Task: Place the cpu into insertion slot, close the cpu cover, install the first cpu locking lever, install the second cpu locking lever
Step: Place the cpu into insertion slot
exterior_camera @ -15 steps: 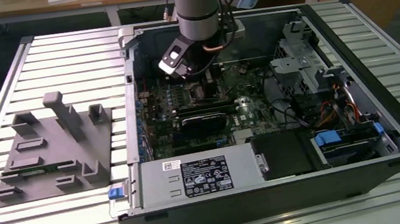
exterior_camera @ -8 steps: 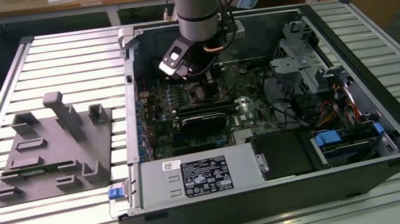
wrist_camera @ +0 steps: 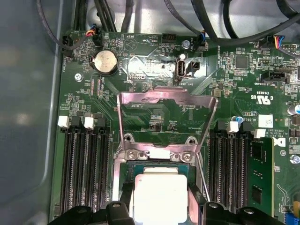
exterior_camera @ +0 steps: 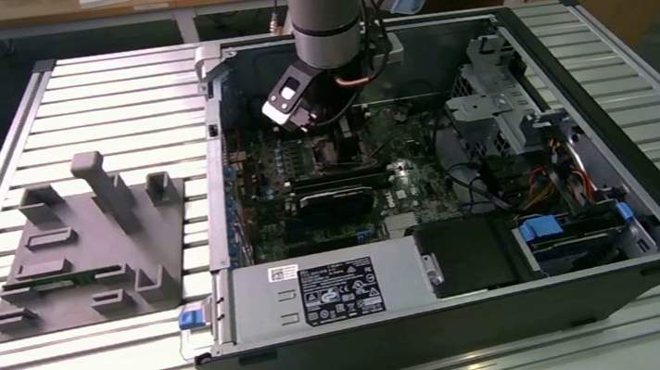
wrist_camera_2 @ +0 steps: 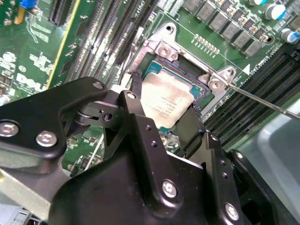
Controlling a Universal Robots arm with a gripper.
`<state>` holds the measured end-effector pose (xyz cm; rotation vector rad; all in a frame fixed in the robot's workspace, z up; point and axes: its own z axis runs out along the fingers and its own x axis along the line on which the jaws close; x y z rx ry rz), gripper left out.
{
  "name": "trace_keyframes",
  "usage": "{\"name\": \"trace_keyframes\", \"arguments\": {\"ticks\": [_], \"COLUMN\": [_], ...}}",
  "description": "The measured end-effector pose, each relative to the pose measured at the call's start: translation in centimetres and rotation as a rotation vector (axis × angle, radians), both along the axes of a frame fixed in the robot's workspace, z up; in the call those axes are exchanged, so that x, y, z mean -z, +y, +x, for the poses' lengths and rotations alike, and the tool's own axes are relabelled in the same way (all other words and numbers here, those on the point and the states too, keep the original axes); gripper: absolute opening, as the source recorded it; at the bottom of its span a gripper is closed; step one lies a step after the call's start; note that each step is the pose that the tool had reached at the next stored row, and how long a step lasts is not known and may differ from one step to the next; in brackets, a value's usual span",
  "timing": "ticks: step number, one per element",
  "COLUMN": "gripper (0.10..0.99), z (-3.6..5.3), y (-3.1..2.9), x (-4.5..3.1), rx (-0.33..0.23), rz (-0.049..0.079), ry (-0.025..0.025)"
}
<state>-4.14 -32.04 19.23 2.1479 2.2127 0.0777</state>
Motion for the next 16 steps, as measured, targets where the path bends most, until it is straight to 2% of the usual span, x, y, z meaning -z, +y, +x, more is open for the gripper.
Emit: {"name": "trace_keyframes", "arguments": {"ticks": [16], "gripper": [0.541], "z": [-0.17], "y": [0.01], "x": [0.01], "rx": [0.027], "rz": [0.004], "ry": [0.0004]}}
